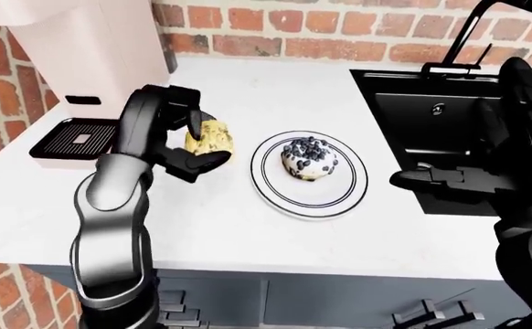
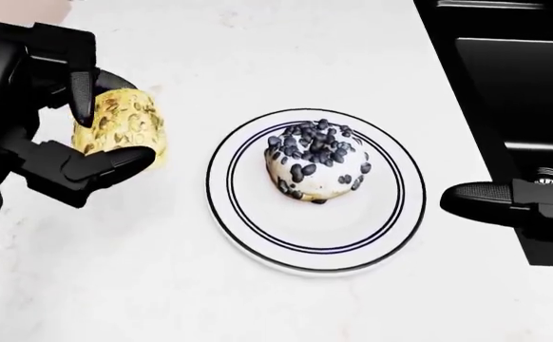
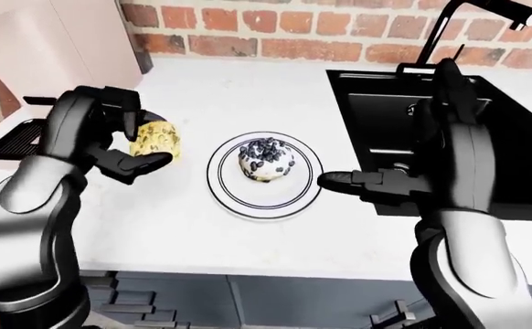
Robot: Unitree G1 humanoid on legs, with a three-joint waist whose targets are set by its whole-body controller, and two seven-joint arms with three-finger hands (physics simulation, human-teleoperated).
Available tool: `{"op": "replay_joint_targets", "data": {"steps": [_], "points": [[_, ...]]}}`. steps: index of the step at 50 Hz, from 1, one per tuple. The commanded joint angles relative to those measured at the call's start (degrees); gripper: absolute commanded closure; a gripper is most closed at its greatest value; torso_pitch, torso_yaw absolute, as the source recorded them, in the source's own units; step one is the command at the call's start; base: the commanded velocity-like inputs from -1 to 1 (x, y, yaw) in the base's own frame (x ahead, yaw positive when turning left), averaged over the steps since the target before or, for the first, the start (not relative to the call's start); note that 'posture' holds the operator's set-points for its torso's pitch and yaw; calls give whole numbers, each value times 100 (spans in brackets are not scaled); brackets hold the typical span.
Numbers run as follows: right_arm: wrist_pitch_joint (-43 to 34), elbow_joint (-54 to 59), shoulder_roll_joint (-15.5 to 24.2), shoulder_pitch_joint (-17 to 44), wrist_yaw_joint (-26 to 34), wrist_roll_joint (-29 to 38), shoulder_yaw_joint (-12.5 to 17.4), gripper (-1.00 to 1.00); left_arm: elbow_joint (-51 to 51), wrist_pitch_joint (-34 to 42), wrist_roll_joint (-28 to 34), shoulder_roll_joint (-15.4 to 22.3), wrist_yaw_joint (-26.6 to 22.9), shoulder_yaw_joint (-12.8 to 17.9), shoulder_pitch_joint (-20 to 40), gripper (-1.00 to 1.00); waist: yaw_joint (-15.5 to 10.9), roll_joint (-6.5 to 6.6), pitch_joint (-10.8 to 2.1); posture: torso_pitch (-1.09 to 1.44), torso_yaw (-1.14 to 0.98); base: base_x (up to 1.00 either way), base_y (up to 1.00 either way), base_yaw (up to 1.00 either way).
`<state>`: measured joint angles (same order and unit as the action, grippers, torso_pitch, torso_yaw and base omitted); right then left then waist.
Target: Place the pastries on the plates.
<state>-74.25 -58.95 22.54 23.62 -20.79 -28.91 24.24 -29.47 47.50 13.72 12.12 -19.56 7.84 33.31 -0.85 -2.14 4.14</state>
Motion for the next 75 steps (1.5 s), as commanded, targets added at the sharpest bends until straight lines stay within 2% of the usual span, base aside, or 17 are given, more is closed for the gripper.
{"op": "replay_joint_targets", "data": {"steps": [1, 13, 17, 30, 33, 35, 36, 40, 48, 52, 55, 57, 58, 61, 70, 74, 75], "points": [[109, -102, -7, 174, 188, 301, 24, -100, -311, 25, -257, 34, 151, 58, 247, 100, 0, 1, -127, 5, 0, 0, 0, 0], [-75, -104, -366, 517, 787, 1154, -221, -100, -1424, 1075, -1338, 312, 689, 369, 413, 100, 19, 72, -98, 5, 0, 0, 0, 0], [-80, -74, -402, 734, 805, 1273, -335, -100, -1700, 1367, -1670, 353, 924, 472, 496, 100, 36, 175, -294, 5, 0, -19, 0, 0], [504, 208, -723, 744, 834, 1640, -783, -100, -1867, 1322, -2118, 537, 1248, 485, 338, 100, 57, 229, -219, 5, 0, -35, 0, 0], [631, 263, -761, 696, 841, 1710, -849, -100, -1863, 1342, -2178, 562, 1299, 510, 381, 100, 36, 385, -226, 5, 0, -31, 0, 0], [703, 308, -793, 669, 850, 1749, -898, -100, -1875, 1340, -2219, 574, 1321, 523, 375, 100, 40, 699, -270, 5, 0, -21, 0, 0], [696, 303, -804, 676, 871, 1747, -879, -100, -1867, 1311, -2220, 596, 1323, 509, 347, 100, -12, 440, -85, 5, 0, 0, 0, 0], [829, 398, -941, 692, 837, 1729, -896, -100, -1889, 1340, -2280, 607, 1373, 500, 361, 100, 38, 327, -79, 5, 0, 0, 0, 0], [943, 451, -952, 640, 819, 1749, -976, -100, -1822, 1230, -2275, 607, 1419, 451, 343, 100, -37, 399, -141, 5, 0, 0, -28, 0], [925, 448, -945, 707, 798, 1730, -976, -100, -1826, 1224, -2258, 553, 1438, 399, 361, 100, -101, 254, -104, 5, 0, 0, -46, 0], [1014, 508, -959, 702, 780, 1743, -997, -100, -1842, 1212, -2250, 534, 1425, 386, 341, 100, -134, 43, -105, 5, 0, 0, -46, 0], [1138, 721, -916, 917, 745, 1750, -983, -100, -1844, 1224, -2246, 529, 1416, 372, 358, 100, -123, -397, -208, 5, 0, 0, -47, 0], [1158, 784, -878, 953, 728, 1766, -1035, -100, -1816, 1233, -2241, 535, 1426, 388, 412, 100, -99, -106, -63, 5, 0, 0, -45, 0], [1273, 910, -857, 992, 739, 1802, -1129, -100, -1844, 1273, -2289, 535, 1454, 459, 461, 100, -101, -51, -200, 5, 0, 0, -45, 0], [1689, 1175, -953, 962, 862, 1992, -1280, -100, -1829, 1210, -2329, 540, 1536, 430, 412, 100, -129, 244, 27, 5, 0, 9, -46, 0], [1722, 1185, -977, 941, 891, 2018, -1325, -100, -1846, 1186, -2330, 571, 1535, 449, 382, 100, -131, 491, -40, 5, 0, 17, -47, 0], [1743, 1194, -966, 925, 918, 2050, -1378, -100, -1857, 1184, -2334, 575, 1544, 486, 377, 100, -197, 385, -23, 5, 0, 18, -47, 0]]}}
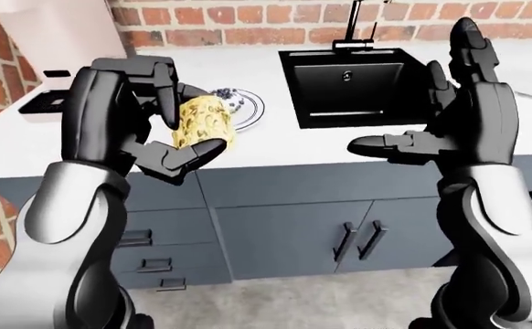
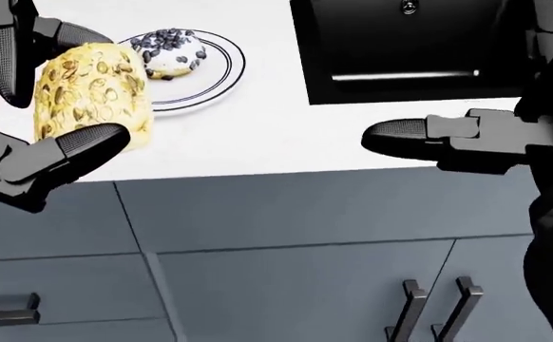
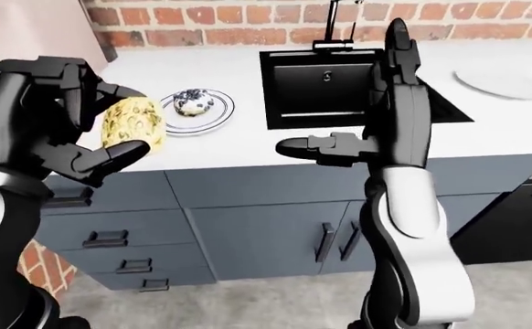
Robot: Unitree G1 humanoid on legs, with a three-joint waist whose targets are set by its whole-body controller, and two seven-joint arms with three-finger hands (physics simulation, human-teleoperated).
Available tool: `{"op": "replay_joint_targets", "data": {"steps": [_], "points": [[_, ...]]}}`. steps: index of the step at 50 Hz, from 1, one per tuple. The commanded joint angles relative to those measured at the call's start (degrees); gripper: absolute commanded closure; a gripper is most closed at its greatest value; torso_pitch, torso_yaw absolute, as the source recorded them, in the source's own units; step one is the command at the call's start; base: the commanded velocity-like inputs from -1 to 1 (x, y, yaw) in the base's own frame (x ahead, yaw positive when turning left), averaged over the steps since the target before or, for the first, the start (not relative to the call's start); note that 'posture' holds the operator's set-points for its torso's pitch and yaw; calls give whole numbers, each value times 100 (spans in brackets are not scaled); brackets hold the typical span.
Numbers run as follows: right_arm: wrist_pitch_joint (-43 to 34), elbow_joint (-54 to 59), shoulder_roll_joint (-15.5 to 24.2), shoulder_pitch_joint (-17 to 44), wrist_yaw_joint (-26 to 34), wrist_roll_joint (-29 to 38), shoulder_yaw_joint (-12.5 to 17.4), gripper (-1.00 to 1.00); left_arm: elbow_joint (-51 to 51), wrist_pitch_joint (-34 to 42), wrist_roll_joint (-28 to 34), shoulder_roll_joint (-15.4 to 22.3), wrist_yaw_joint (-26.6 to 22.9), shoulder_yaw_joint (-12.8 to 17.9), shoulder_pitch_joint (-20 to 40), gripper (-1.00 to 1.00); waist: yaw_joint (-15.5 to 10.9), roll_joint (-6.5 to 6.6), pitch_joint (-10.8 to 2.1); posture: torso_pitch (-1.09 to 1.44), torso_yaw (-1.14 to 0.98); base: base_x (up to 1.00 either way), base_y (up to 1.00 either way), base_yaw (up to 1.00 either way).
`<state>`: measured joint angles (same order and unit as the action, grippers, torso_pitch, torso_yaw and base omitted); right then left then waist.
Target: Place the pastries on the plates.
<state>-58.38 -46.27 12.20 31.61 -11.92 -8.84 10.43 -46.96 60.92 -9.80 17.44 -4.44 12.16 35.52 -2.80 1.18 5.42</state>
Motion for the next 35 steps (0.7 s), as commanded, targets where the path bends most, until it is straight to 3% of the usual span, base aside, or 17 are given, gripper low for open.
{"op": "replay_joint_targets", "data": {"steps": [1, 4, 7, 9, 10, 11, 12, 17, 20, 22, 25, 29, 31, 32, 33, 34, 35], "points": [[180, -54, 62, 129, 59, 79, -46, -100, -116, -166, 10, 62, 35, 106, 141, 100, 78, 110, -166, 5, 0, 21, -46, 0], [207, -32, 21, 132, 132, 158, -84, -100, -93, -215, -15, 91, 65, 143, 135, 100, 103, 191, -248, 5, 0, 22, -47, 0], [212, -81, 11, 115, 212, 229, -113, -100, -84, -251, -27, 95, 106, 113, 112, 100, 31, -31, -129, 5, 0, 27, -46, 0], [198, -101, -14, 119, 244, 256, -105, -100, -80, -266, -36, 100, 117, 114, 110, 100, -10, -353, -172, 5, 0, 38, -46, 0], [194, -105, -20, 114, 257, 271, -104, -100, -70, -287, -28, 107, 119, 102, 104, 100, 25, -699, -264, 5, 0, 38, -46, 0], [201, -125, -2, 107, 291, 305, -128, -100, -81, -298, -29, 111, 109, 96, 88, 100, 30, -472, -113, 5, 0, 38, -47, 0], [184, -136, -4, 109, 309, 337, -140, -100, -88, -294, -37, 98, 119, 112, 90, 100, 24, -486, -113, 5, 0, 49, -55, 0], [181, -126, -70, 120, 332, 361, -101, -100, -107, -278, -64, 126, 135, 116, 95, 100, 144, -64, 23, 5, 0, 53, -61, 0], [168, -124, -93, 145, 333, 365, -106, -100, -105, -271, -72, 126, 143, 124, 107, 100, 160, 305, -59, 5, 0, 53, -61, 0], [187, -116, -91, 146, 338, 378, -115, -100, -94, -291, -68, 125, 144, 104, 105, 100, 139, 253, -49, 5, 0, 54, -61, 0], [192, -101, -94, 154, 343, 392, -130, -100, -92, -300, -64, 115, 148, 96, 100, 100, 151, 280, -241, 5, 0, 53, -61, 0], [185, -86, -92, 180, 355, 405, -133, -100, -147, -259, -94, 131, 127, 143, 87, 100, 76, 98, -216, 5, 0, 52, -61, 0], [188, -89, -102, 178, 357, 408, -135, -100, -187, -224, -122, 151, 118, 174, 77, 100, 52, -109, -261, 5, 0, 52, -61, 0], [182, -94, -99, 181, 359, 413, -133, -100, -208, -194, -146, 153, 121, 206, 87, 100, 59, -294, -317, 5, 0, 52, -61, 0], [170, -94, -107, 205, 355, 405, -118, -100, -216, -174, -165, 171, 120, 227, 96, 100, 110, -624, -412, 5, 0, 52, -61, 0], [150, -94, -89, 222, 361, 408, -123, -100, -204, -188, -173, 194, 119, 239, 105, 100, 157, -402, -269, 5, 0, 52, -60, 0], [150, -84, -91, 236, 359, 406, -119, -100, -200, -181, -188, 199, 122, 243, 115, 100, 134, -488, -117, 5, 0, 52, -61, 0]]}}
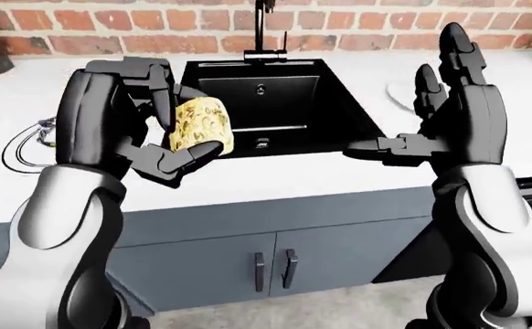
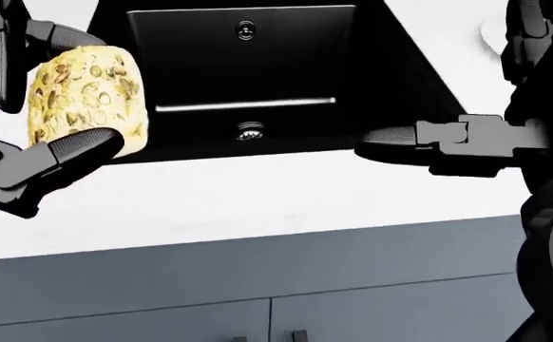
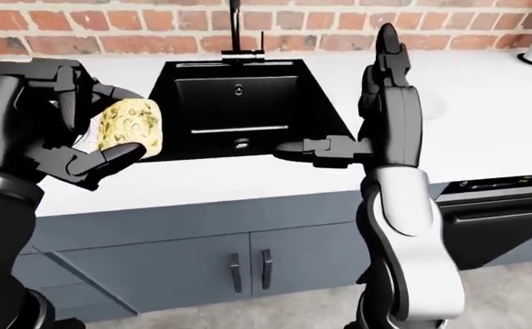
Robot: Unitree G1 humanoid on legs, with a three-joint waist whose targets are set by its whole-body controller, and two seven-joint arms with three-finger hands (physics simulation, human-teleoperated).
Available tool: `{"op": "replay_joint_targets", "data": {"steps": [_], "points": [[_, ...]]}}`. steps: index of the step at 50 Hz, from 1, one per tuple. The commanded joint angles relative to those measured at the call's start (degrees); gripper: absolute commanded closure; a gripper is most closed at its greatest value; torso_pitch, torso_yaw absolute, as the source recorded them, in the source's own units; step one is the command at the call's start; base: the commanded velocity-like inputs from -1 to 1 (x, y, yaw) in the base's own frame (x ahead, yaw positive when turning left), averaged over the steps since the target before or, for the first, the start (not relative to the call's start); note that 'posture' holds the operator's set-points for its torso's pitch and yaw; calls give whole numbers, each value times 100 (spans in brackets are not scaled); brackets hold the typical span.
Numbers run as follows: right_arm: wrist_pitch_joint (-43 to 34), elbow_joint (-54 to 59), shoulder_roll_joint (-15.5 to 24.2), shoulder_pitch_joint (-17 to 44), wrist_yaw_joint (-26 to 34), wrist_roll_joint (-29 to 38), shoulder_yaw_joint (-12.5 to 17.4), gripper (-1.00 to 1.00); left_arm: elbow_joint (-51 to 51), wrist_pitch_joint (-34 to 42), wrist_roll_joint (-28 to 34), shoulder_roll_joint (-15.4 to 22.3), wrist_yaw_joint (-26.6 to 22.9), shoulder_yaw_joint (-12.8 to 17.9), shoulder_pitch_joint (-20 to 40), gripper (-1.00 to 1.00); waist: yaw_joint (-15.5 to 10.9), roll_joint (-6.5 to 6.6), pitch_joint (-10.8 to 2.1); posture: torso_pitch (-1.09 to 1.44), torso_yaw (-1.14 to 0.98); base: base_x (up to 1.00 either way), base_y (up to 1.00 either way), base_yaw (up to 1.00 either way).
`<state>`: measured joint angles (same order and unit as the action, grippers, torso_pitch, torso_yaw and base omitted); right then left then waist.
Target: Place the pastries on the plates.
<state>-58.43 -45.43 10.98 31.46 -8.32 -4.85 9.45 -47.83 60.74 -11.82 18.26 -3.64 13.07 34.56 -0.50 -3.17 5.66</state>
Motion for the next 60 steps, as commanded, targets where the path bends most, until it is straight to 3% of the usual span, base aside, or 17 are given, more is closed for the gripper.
{"op": "replay_joint_targets", "data": {"steps": [1, 9, 12, 13, 14, 18, 20, 25, 27, 29, 31, 35, 40, 46, 51, 56, 60], "points": [[154, -168, 33, 254, -2, 8, -21, -100, -112, -146, -18, 103, 65, 166, 227, 100, -25, -31, -157, 5, 0, 52, -61, 0], [176, -128, 9, 335, -6, -30, -16, -100, -120, -82, -86, 174, 125, 143, 315, 100, 67, 305, -119, 5, 0, 50, -61, 0], [126, -174, -11, 323, -64, -116, 71, -100, -109, -120, -63, 195, 123, 104, 298, 100, 14, 601, -403, 5, 0, 26, -43, 0], [120, -168, -42, 325, -107, -178, 125, -100, -101, -121, -56, 187, 127, 102, 299, 100, 46, 564, -42, 5, 0, 1, -3, 0], [139, -161, 22, 307, -120, -167, 78, -100, -92, -137, -42, 183, 130, 92, 296, 100, 93, 668, 27, 5, 0, 0, 0, 0], [251, -98, 71, 318, -178, -156, 1, -100, -60, -173, -14, 159, 134, 89, 301, 100, 48, 436, -35, 5, 0, 0, 0, 0], [266, -115, 22, 322, -192, -208, 60, -100, -59, -189, -10, 157, 131, 103, 281, 100, 112, 55, -95, 5, 0, 0, 0, 0], [320, -9, 21, 400, -334, -315, 56, -100, -128, -145, -54, 183, 119, 182, 248, 100, 87, 115, -253, 5, 0, -4, -8, 0], [361, 34, 36, 412, -365, -325, 24, -100, -144, -142, -72, 196, 125, 188, 236, 100, 150, 246, -418, 5, 0, -25, -39, 0], [338, 11, 35, 390, -362, -345, 16, -100, -152, -140, -85, 200, 134, 190, 225, 100, 81, 395, -311, 5, 0, -27, -41, 0], [359, 42, 54, 389, -360, -319, -8, -100, -167, -127, -100, 211, 138, 206, 224, 100, 74, 897, -233, 5, 0, -28, -86, 0], [354, -34, 33, 359, -349, -366, 26, -100, -164, -136, -108, 226, 151, 203, 217, 100, -21, 686, -394, 5, 0, -16, -53, 0], [242, -93, 34, 323, -390, -380, 31, -100, -164, -163, -100, 222, 152, 196, 185, 100, -98, -53, -288, 5, 0, -5, -21, 0], [241, -83, 31, 340, -417, -407, 34, -100, -141, -171, -81, 236, 147, 198, 185, 100, 137, 168, -613, 5, 0, -47, -26, 0], [298, -52, 57, 383, -391, -411, 32, -100, -112, -168, -61, 240, 139, 183, 219, 100, 150, 755, -256, 5, 0, -34, -20, 0], [260, -52, 60, 408, -403, -429, 56, -100, -139, -93, -73, 260, 130, 198, 281, 100, 106, 521, -192, 5, 0, 0, 0, 0], [257, -58, 50, 383, -432, -457, 54, -100, -152, -68, -68, 279, 132, 196, 294, 100, 57, 591, -348, 5, 0, 0, -9, 0]]}}
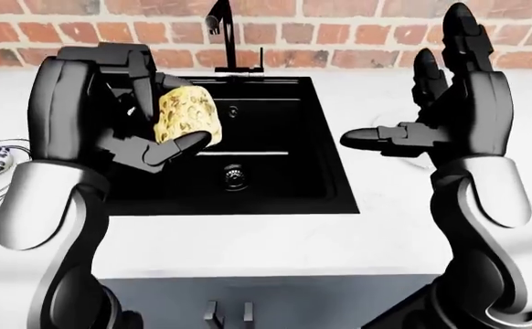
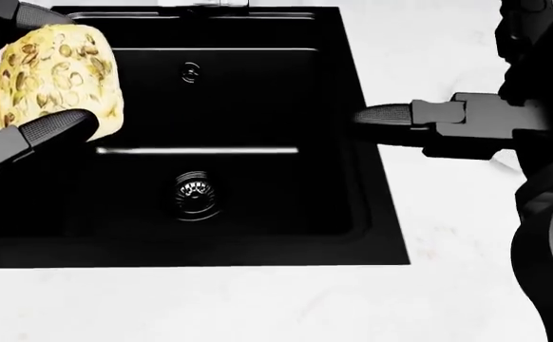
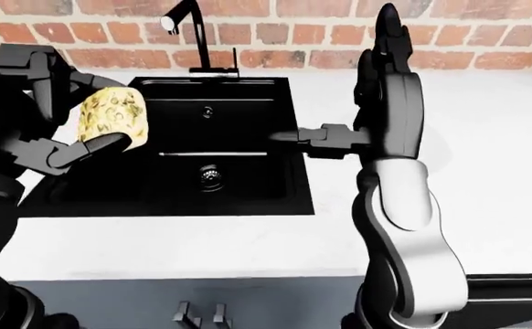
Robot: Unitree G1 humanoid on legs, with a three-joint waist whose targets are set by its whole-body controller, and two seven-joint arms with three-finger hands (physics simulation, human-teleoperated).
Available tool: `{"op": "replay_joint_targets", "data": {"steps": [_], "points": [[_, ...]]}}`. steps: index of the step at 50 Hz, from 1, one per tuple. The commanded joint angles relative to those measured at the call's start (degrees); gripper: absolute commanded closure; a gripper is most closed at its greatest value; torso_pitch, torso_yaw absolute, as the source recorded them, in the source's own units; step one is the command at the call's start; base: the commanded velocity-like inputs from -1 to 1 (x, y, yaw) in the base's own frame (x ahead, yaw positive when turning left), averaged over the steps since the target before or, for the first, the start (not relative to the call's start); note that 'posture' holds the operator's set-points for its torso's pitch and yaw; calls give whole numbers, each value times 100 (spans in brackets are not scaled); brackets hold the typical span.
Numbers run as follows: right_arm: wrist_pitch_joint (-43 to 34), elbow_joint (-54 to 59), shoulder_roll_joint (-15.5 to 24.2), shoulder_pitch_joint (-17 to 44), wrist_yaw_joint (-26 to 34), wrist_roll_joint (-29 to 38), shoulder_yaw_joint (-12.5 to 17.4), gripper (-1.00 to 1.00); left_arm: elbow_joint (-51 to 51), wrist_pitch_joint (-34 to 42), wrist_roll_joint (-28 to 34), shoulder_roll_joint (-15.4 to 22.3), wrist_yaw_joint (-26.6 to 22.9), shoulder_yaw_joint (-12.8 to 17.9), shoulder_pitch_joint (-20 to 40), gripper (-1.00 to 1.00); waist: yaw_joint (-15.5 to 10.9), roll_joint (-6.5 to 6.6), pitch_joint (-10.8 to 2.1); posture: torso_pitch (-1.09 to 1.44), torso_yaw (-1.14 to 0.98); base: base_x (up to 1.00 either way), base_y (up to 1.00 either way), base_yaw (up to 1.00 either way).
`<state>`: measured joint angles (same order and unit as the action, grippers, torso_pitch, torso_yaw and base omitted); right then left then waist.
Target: Place the pastries on the plates.
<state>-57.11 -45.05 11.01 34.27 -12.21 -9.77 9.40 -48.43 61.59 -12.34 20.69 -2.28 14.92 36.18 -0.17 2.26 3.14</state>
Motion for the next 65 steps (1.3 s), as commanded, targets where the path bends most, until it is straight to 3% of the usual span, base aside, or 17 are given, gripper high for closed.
{"op": "replay_joint_targets", "data": {"steps": [1, 7, 16, 17, 19, 20, 24, 33, 35, 38, 49, 50, 54, 58, 63, 64, 65], "points": [[118, -94, 67, 93, -45, 47, 51, -100, -88, -156, -18, 29, -1, 15, 131, 100, 10, 46, -84, 5, 0, -6, -20, 0], [141, -77, 59, 86, -59, 51, 41, -100, -94, -202, 8, 17, -14, 7, 70, 100, -42, 227, -133, 5, 0, -21, -72, 0], [294, -7, 21, 71, -39, 100, 20, -100, -104, -247, 51, -20, -44, -15, 7, 100, -281, -28, 17, 5, 0, -13, -94, 0], [290, -19, 49, 62, -38, 127, 0, -100, -106, -245, 58, -18, -47, -15, 7, 100, -295, -142, 165, 5, 0, 0, 0, 0], [267, -60, 44, 43, -22, 111, 26, -100, -106, -244, 72, -23, -45, -27, 12, 100, -305, -896, 212, 5, 0, 0, 0, 0], [256, -91, 37, 30, -19, 97, 40, -100, -119, -230, 76, -19, -49, -32, 15, 100, -267, -800, 357, 5, 0, 0, 0, 0], [279, -75, 45, 9, -19, 82, 44, -100, -165, -175, 74, -17, -71, -19, 28, 100, -184, -577, 54, 5, 0, 0, 0, 0], [271, -15, 93, 8, 38, 178, -52, -100, -163, -181, 109, -15, -124, 1, 32, 100, -61, -492, 89, 5, 0, 2, -11, 0], [299, -28, 45, 37, 28, 118, 33, -100, -164, -160, 103, -8, -119, 0, 59, 100, 42, -17, 377, 5, 0, 22, -82, 0], [285, -89, 68, 23, 22, 147, 15, -100, -161, -121, 96, 10, -108, -2, 111, 100, 128, 194, 97, 5, 0, 3, -3, 0], [179, -135, 44, -10, 0, 93, 35, -100, -201, -87, 64, 31, -91, 21, 123, 100, 23, -208, 12, 5, 0, 0, 0, 0], [208, -110, 8, -10, -11, 74, 49, -100, -202, -101, 63, 29, -94, 19, 106, 100, 9, -186, -96, 5, 0, 3, -12, 0], [235, -82, 38, -41, 29, 144, 8, -100, -144, -204, 95, -3, -83, -40, 65, 100, 56, 144, 131, 5, 0, 38, -57, 0], [250, -113, -11, -72, -6, 77, 100, -100, -140, -211, 112, -9, -97, -35, 57, 100, 3, 194, 202, 5, 0, 55, -61, 0], [222, -19, 6, -46, -121, 64, 94, -100, -206, -132, 83, -8, -110, 6, 69, 100, -127, -624, 38, 5, 0, 0, 0, 0], [231, -27, 11, -46, -131, 59, 93, -100, -215, -125, 78, -2, -111, 17, 69, 100, -105, -342, 131, 5, 0, 0, 0, 0], [199, -77, 36, -53, -107, 47, 65, -100, -224, -113, 70, 1, -109, 20, 70, 100, -102, -348, 120, 5, 0, 0, 0, 0]]}}
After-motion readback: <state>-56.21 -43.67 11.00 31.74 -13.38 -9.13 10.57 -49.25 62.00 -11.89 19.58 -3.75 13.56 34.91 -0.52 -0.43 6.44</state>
